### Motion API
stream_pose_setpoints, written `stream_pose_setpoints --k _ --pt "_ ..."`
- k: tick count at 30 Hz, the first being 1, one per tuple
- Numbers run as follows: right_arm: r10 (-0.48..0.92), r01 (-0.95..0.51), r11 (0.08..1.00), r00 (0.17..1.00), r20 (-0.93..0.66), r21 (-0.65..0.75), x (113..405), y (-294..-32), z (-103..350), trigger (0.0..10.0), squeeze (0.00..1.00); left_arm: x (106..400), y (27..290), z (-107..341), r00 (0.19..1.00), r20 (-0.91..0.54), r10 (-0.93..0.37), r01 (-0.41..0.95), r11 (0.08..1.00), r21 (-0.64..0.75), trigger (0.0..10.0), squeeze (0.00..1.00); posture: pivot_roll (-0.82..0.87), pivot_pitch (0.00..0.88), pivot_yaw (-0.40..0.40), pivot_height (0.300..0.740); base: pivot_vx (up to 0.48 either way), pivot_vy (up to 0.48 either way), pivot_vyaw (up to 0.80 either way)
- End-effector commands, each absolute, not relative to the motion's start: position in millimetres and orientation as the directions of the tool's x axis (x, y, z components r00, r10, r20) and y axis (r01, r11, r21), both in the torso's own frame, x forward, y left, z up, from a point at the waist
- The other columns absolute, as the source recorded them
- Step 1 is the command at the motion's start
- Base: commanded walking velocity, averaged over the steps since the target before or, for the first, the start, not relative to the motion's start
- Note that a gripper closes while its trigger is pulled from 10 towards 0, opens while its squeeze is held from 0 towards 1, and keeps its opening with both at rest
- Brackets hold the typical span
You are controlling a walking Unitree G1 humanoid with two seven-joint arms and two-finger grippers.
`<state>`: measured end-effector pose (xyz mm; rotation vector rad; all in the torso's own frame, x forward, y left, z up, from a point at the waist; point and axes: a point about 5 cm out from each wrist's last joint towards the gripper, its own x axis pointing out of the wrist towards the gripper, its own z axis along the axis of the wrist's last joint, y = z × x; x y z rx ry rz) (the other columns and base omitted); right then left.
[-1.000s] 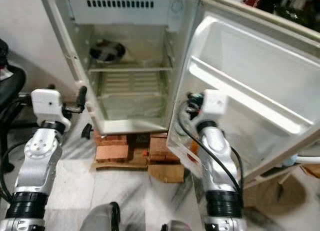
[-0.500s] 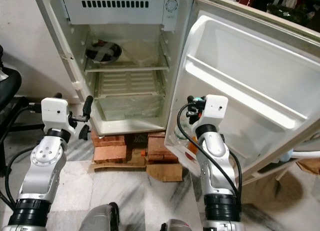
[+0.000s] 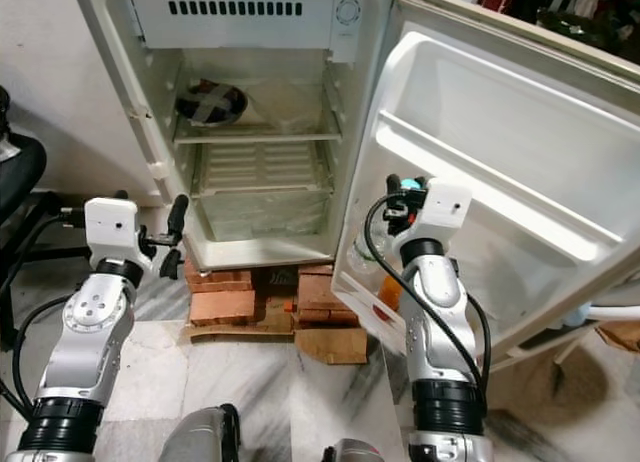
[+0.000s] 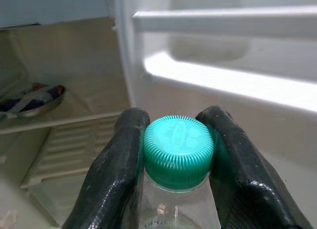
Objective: Restocking fridge
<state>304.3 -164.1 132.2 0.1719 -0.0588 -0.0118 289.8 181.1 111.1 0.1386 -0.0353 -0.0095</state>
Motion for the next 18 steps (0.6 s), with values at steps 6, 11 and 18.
stream_pose_setpoints --k 6,11,18 --pt "-0.023 0.006 0.983 0.996 0.091 0.182 305.2 -163.6 137.6 10.0 0.00 291.8 180.0 110.4 0.999 0.019 -0.026 0.023 0.990 0.139 10.0 0.00 -0.02 0.056 -0.040 0.740 0.000 0.377 0.00" --pt "-0.033 0.016 0.983 0.996 0.088 0.181 305.1 -164.8 136.2 10.0 0.00 292.1 179.5 111.0 0.999 0.018 -0.028 0.026 0.989 0.143 10.0 0.00 -0.02 0.065 -0.040 0.740 0.000 0.253 0.00" --pt "-0.034 0.017 0.984 0.995 0.091 0.179 306.0 -164.2 136.6 10.0 0.00 291.0 178.9 110.0 1.000 0.009 -0.029 0.027 0.991 0.134 10.0 0.00 -0.02 0.069 -0.043 0.740 0.000 0.067 -0.74"
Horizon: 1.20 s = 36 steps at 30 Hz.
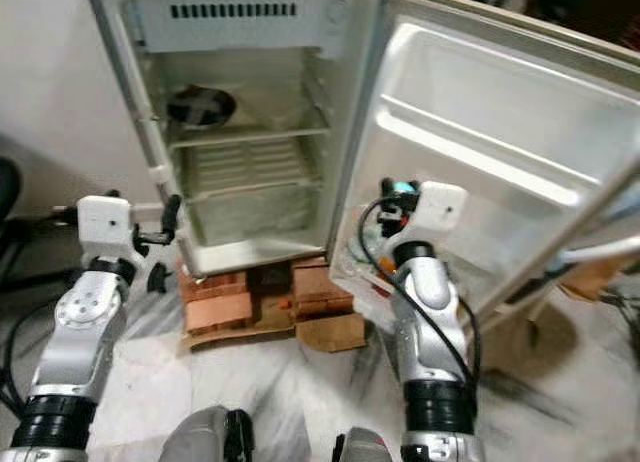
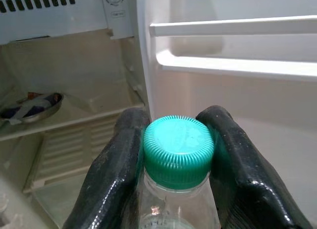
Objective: Restocking fridge
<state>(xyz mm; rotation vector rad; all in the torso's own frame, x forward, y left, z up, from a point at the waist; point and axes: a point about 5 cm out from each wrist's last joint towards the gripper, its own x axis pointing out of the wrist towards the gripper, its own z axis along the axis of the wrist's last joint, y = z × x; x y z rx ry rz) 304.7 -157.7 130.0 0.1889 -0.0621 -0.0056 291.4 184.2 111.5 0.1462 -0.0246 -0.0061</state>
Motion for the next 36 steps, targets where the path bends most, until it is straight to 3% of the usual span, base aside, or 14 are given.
stream_pose_setpoints --k 1,11,19,36 --pt "-0.034 0.017 0.984 0.995 0.091 0.179 306.2 -164.2 136.7 10.0 0.00 291.0 178.8 109.7 1.000 0.006 -0.029 0.028 0.991 0.129 10.0 0.00 -0.02 0.069 -0.043 0.740 0.000 0.469 -0.64" --pt "-0.041 0.023 0.984 0.994 0.098 0.176 307.3 -163.9 137.9 10.0 0.00 290.4 176.5 110.3 0.999 0.009 -0.052 0.050 0.988 0.148 10.0 0.00 -0.02 0.074 -0.042 0.740 0.000 0.458 -0.10" --pt "-0.047 0.029 0.984 0.994 0.099 0.174 308.3 -163.9 138.3 10.0 0.00 290.3 175.0 113.2 0.995 0.021 -0.093 0.090 0.988 0.121 10.0 0.00 -0.02 0.074 -0.041 0.740 0.000 0.000 -0.45" --pt "-0.045 0.027 0.985 0.994 0.103 0.169 309.5 -162.3 138.8 10.0 0.00 289.3 172.1 115.7 0.991 0.039 -0.127 0.123 0.988 0.097 10.0 0.00 -0.02 0.077 -0.041 0.740 0.413 0.000 0.00"
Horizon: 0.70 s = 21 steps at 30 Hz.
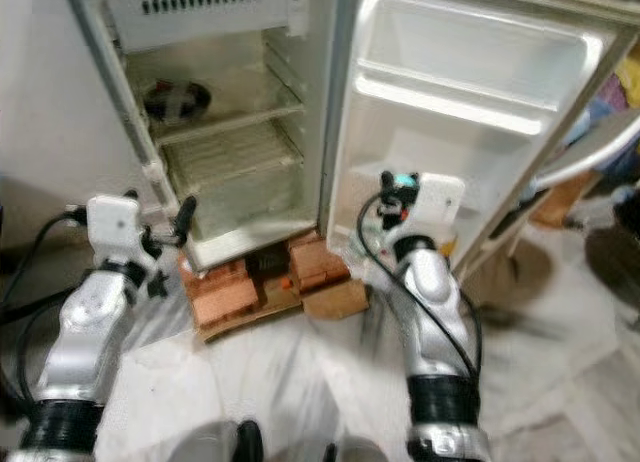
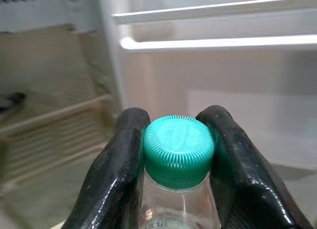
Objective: Restocking fridge
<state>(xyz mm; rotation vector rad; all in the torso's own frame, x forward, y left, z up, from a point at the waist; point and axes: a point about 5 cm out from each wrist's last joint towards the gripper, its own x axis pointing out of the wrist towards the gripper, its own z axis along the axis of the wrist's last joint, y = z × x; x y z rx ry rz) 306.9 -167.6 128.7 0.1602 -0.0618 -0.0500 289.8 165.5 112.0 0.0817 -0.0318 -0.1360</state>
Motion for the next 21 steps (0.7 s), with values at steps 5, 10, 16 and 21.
stream_pose_setpoints --k 5,10,16,21 --pt "-0.044 0.026 0.986 0.994 0.105 0.167 310.0 -162.0 139.0 10.0 0.00 289.7 171.3 115.8 0.991 0.039 -0.127 0.123 0.988 0.095 10.0 0.00 -0.02 0.078 -0.042 0.740 0.464 0.000 0.00" --pt "-0.045 0.027 0.986 0.994 0.104 0.164 310.2 -161.9 138.7 10.0 0.00 289.6 169.8 114.8 0.991 0.034 -0.129 0.125 0.987 0.097 10.0 0.00 -0.02 0.079 -0.042 0.740 0.455 0.000 0.00" --pt "-0.047 0.030 0.986 0.994 0.102 0.162 311.9 -161.2 138.7 10.0 0.00 290.0 168.9 111.6 0.992 0.009 -0.128 0.126 0.987 0.101 10.0 0.00 -0.01 0.074 -0.043 0.740 0.355 0.000 -0.11" --pt "-0.042 0.025 0.986 0.994 0.102 0.162 314.7 -159.4 138.8 10.0 0.00 291.4 167.6 108.9 0.992 -0.010 -0.126 0.127 0.986 0.106 10.0 0.00 0.00 0.067 -0.045 0.740 0.000 0.000 -0.78"
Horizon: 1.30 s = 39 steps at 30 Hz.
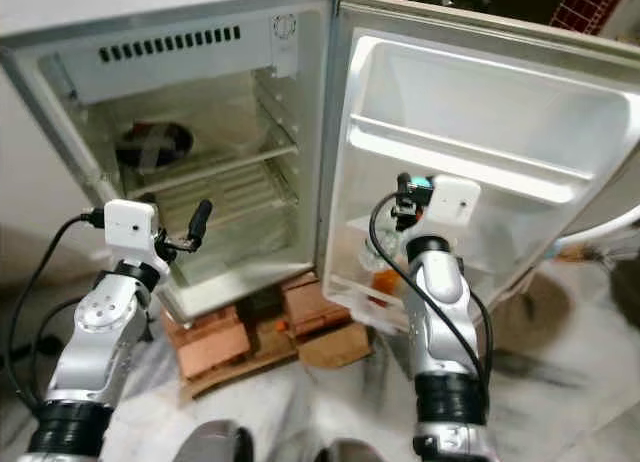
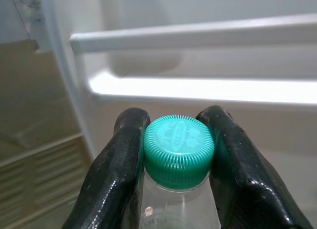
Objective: Restocking fridge
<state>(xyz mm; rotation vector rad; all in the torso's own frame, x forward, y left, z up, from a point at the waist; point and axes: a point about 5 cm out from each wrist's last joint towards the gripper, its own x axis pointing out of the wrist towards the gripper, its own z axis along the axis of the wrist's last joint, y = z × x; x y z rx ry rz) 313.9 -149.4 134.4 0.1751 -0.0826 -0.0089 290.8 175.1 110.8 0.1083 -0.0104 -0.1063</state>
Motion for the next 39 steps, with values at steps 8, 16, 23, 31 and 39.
stream_pose_setpoints --k 8,16,23,31,39 --pt "-0.037 0.015 0.986 0.991 0.129 0.168 324 -156 145 10.0 0.00 295 166 107 0.992 -0.029 -0.121 0.124 0.985 0.119 10.0 0.00 0.01 0.018 -0.048 0.740 0.000 0.000 -0.52" --pt "-0.026 0.009 0.987 0.995 0.100 0.163 323 -156 139 10.0 0.00 292 171 107 0.991 -0.048 -0.124 0.130 0.982 0.138 10.0 0.00 0.02 0.060 -0.049 0.740 0.000 0.000 0.00" --pt "0.188 -0.197 0.954 0.980 0.058 0.228 319 -136 132 10.0 0.00 280 177 103 0.994 -0.098 -0.052 0.069 0.982 0.178 10.0 0.00 0.03 0.100 -0.054 0.740 0.000 0.000 0.00" --pt "0.297 -0.295 0.923 0.954 0.031 0.246 308 -117 124 10.0 0.00 269 185 95 0.987 -0.159 -0.027 0.062 0.975 0.215 10.0 0.00 0.02 0.156 -0.039 0.740 0.000 0.000 0.00" --pt "0.316 -0.306 0.917 0.949 0.004 0.254 300 -118 117 10.0 0.00 271 180 97 0.984 -0.173 -0.030 0.067 0.974 0.216 10.0 0.00 0.02 0.175 -0.032 0.695 0.000 0.000 0.00"
